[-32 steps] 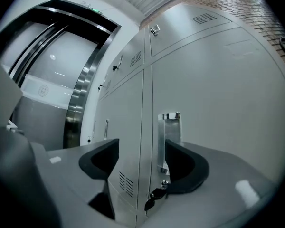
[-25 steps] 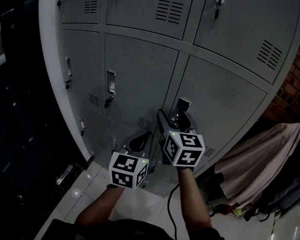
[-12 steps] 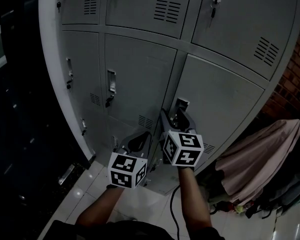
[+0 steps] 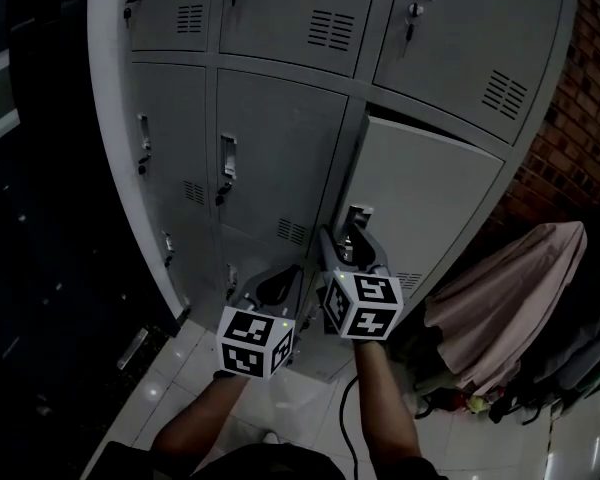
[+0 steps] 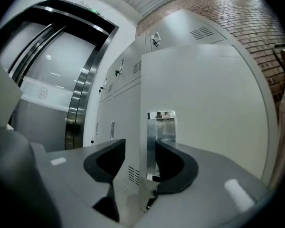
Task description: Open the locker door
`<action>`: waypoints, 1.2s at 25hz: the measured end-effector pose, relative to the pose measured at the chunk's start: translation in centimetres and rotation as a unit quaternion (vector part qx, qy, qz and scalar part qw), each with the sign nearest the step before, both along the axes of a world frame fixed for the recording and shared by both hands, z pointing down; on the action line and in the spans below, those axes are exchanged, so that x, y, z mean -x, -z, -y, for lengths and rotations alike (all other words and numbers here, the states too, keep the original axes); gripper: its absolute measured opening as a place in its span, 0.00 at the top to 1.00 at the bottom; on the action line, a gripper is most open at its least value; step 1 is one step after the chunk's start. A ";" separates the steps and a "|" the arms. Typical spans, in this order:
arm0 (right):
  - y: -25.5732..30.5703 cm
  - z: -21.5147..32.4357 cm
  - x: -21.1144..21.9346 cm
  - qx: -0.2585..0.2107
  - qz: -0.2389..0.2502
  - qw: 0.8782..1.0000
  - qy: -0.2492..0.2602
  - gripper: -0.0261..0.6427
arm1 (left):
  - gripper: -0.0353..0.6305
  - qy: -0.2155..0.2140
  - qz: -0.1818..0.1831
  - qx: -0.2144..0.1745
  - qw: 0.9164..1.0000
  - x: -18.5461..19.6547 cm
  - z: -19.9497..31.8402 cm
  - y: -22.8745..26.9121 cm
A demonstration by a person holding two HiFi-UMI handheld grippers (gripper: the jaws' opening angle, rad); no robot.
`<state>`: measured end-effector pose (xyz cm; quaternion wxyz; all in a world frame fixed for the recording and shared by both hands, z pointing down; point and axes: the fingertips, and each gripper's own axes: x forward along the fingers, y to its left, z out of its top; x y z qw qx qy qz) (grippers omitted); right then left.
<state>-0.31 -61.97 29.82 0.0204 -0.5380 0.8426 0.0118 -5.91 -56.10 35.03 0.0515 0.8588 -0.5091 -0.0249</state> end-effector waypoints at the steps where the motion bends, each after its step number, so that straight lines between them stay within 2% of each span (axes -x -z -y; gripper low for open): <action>1: 0.0 -0.6 -0.1 0.000 0.000 1.000 -0.003 0.68 | 0.94 -0.001 0.000 0.001 1.000 0.1 -0.6 0.0; 15: -0.1 -8.8 -3.0 0.003 -0.004 0.999 -0.040 0.71 | 0.94 -0.040 -0.001 0.000 0.999 -1.5 -8.7 -0.3; 30: -0.4 -13.9 -7.4 0.011 -0.014 0.996 -0.090 0.71 | 0.94 -0.074 -0.004 -0.003 0.997 -4.0 -14.1 0.1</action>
